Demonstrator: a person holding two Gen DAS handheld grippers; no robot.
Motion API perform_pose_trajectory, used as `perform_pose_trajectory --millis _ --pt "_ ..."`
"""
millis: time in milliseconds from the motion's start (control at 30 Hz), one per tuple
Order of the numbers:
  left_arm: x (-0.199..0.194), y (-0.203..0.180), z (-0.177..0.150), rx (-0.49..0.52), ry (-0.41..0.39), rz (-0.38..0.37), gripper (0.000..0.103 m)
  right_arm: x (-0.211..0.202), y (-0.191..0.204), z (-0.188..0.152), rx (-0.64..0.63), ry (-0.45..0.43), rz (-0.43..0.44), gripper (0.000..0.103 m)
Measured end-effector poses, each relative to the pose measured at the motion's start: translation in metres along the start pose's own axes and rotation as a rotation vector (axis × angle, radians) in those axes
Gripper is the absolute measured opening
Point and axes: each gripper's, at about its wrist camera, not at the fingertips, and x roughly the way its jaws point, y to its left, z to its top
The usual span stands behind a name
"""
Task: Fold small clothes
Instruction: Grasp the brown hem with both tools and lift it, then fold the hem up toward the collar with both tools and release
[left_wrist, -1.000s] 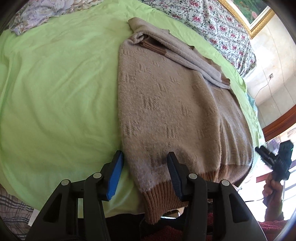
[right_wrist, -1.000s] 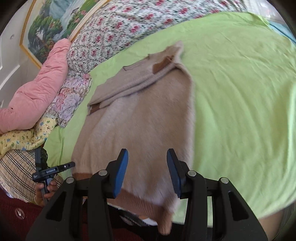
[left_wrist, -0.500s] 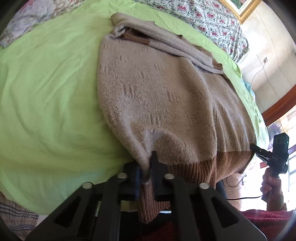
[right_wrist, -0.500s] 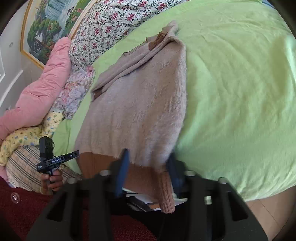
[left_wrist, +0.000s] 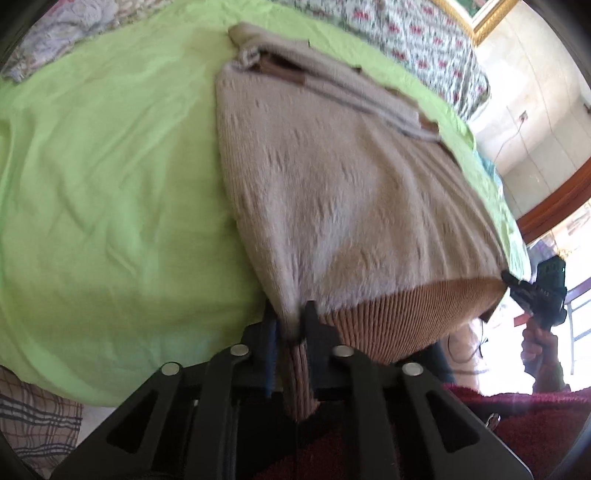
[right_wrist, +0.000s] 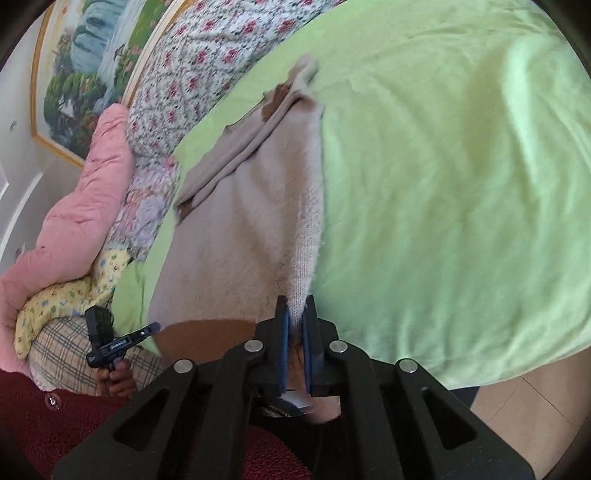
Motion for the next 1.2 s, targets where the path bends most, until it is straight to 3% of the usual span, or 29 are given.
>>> perform_pose_trajectory --millis 33,267,300,333,400,467,600,733,967,1100,1200 --pt "0.002 0.002 -0.002 -0.004 0.014 -0.007 0.027 -0.001 -0.003 -0.001 0.000 0.013 0.003 0.013" --pt "0.009 -0.002 -0.007 -0.012 0.021 -0.052 0.033 0.007 -0.004 -0.015 -0.018 0.074 0.045 0.021" --pt "0.009 -0.006 -0.007 0.006 0.012 -0.047 0.029 0.012 -0.002 -0.017 -0.020 0.084 0.052 0.021" --pt "0.011 -0.008 -0.005 0.022 0.004 -0.042 0.013 0.018 0.001 -0.020 -0.026 0.094 0.058 0.021" --pt "0.010 -0.012 -0.005 0.046 -0.012 -0.039 0.006 0.031 0.007 -0.024 -0.052 0.124 0.073 0.021" --pt "0.002 -0.011 -0.006 0.046 -0.041 -0.057 0.006 0.032 0.014 -0.026 -0.083 0.131 0.093 0.008" --pt "-0.020 -0.003 -0.008 0.013 -0.117 -0.109 0.005 0.010 0.024 -0.025 -0.105 0.071 0.212 0.008" --pt "-0.038 0.007 0.000 -0.060 -0.185 -0.168 0.005 -0.005 0.024 -0.011 -0.081 0.011 0.278 0.008" --pt "-0.070 0.005 0.052 -0.086 -0.338 -0.243 0.005 -0.016 0.052 0.033 -0.110 -0.104 0.416 0.008" --pt "-0.081 -0.002 0.107 -0.069 -0.439 -0.257 0.005 -0.011 0.064 0.081 -0.125 -0.190 0.462 0.008" --pt "-0.089 -0.006 0.149 -0.060 -0.514 -0.268 0.005 0.001 0.071 0.126 -0.143 -0.244 0.448 0.008"
